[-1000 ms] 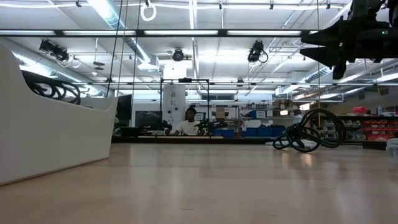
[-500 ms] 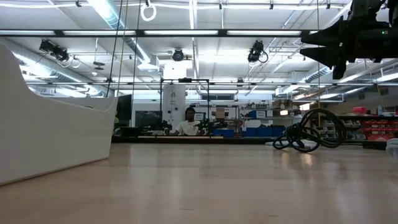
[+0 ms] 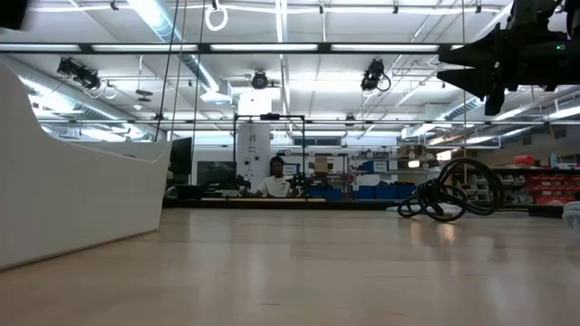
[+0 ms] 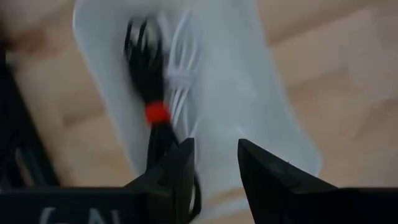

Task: Pick and place USB-C Cables
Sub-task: Put the black charger cable into the white bin

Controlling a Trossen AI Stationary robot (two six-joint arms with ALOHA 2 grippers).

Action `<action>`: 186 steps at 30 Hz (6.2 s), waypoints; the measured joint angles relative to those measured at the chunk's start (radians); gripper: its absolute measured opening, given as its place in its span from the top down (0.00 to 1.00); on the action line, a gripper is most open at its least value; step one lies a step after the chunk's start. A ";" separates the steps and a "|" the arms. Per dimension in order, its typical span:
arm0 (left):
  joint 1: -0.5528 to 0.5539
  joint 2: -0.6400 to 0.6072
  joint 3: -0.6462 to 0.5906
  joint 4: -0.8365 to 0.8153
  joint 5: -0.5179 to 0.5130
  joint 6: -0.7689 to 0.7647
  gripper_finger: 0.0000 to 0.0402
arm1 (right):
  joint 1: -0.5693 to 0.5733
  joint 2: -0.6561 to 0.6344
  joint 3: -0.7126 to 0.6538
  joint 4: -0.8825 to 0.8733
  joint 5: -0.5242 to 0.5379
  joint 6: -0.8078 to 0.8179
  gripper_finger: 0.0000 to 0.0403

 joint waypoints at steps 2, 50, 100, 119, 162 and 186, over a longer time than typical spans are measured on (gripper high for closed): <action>0.013 0.000 0.000 0.008 -0.079 0.041 0.67 | 0.000 0.000 0.000 0.000 0.000 0.000 0.56; 0.494 0.000 -0.001 0.820 -0.318 2.338 0.69 | 0.000 0.000 0.000 0.000 0.000 0.106 0.56; 0.405 -0.792 -1.013 1.127 -0.236 2.252 0.90 | 0.039 1.177 0.913 -1.136 0.005 0.754 0.57; 0.314 -1.240 -1.130 1.333 -0.110 2.115 0.90 | -0.154 1.455 1.153 -1.476 -0.293 0.729 0.44; 0.131 -1.327 -1.344 1.303 -0.022 1.820 0.60 | -0.014 1.431 1.124 -1.226 -0.311 0.807 0.68; 0.127 -1.315 -1.342 1.325 -0.022 1.714 0.54 | 0.318 1.704 1.183 -0.011 0.037 0.503 0.66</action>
